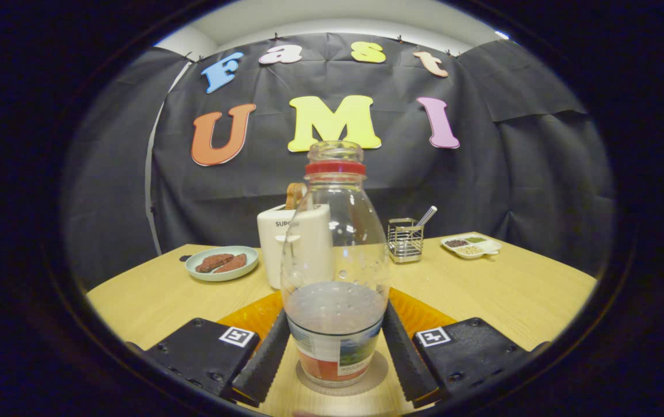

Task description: Take the bottle from table, then pour the juice into the cup, finally place the bottle on the coaster

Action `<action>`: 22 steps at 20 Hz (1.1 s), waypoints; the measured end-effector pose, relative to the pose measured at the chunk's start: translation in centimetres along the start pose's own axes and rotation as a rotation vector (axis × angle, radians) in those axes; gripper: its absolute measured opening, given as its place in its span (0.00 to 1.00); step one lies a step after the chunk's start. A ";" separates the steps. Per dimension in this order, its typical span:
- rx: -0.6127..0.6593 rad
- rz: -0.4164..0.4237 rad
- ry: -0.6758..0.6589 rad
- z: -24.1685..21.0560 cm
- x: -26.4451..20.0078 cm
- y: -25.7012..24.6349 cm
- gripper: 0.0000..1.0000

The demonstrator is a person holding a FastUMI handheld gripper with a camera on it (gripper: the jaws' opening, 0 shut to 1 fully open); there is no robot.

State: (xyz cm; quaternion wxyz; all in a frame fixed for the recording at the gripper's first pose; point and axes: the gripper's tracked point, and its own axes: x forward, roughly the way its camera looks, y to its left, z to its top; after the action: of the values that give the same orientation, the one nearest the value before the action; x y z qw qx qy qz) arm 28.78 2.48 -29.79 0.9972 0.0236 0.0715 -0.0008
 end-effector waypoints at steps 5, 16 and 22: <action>0.001 0.007 -0.011 1.1 -1.0 0.2 1.00; -0.049 0.026 -0.079 8.3 -6.9 2.4 1.00; -0.094 -0.018 -0.083 13.8 -11.7 2.5 1.00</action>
State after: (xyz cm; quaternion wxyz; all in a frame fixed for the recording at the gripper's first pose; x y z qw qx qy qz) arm 19.18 4.32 -14.41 0.9992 -0.0238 0.0301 -0.0076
